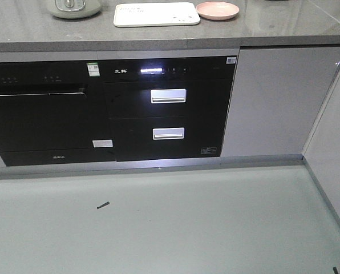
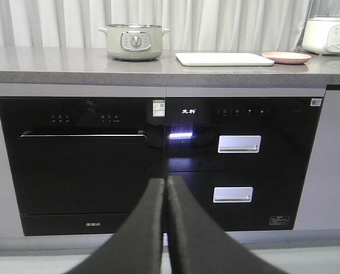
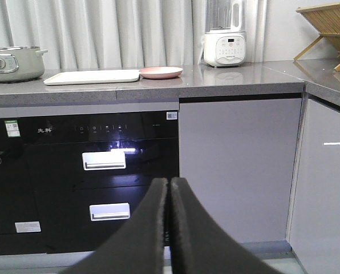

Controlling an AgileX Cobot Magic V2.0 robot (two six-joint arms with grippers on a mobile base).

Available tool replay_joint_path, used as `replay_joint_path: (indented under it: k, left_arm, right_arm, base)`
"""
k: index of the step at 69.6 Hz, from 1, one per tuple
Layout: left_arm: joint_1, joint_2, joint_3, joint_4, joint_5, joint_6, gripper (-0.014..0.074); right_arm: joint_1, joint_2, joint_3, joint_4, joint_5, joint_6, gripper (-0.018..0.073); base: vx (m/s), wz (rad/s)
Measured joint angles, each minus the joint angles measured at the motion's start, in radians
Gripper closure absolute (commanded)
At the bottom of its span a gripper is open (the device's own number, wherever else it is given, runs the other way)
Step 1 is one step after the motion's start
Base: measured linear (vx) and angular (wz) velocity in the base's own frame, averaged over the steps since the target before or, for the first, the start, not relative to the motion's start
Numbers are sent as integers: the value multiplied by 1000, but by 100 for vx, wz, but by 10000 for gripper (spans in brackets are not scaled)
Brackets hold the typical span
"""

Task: Transfer vegetables to tray and serve
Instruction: 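Drive the base forward toward the counter with the pot and tray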

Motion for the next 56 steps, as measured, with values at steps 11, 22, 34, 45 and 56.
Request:
replay_joint_path:
  k: [11, 22, 34, 45, 56]
  left_arm:
    - [0, 0, 0, 0, 0, 0, 604]
    - [0, 0, 0, 0, 0, 0, 604]
    - [0, 0, 0, 0, 0, 0, 604]
    - [0, 0, 0, 0, 0, 0, 604]
    - [0, 0, 0, 0, 0, 0, 604]
  right_arm:
    - [0, 0, 0, 0, 0, 0, 564]
    - [0, 0, 0, 0, 0, 0, 564]
    - [0, 0, 0, 0, 0, 0, 564]
    - [0, 0, 0, 0, 0, 0, 564]
    - [0, 0, 0, 0, 0, 0, 564]
  base:
    - [14, -1]
    - [13, -1]
    - [11, 0]
    - [10, 3]
    - [9, 4]
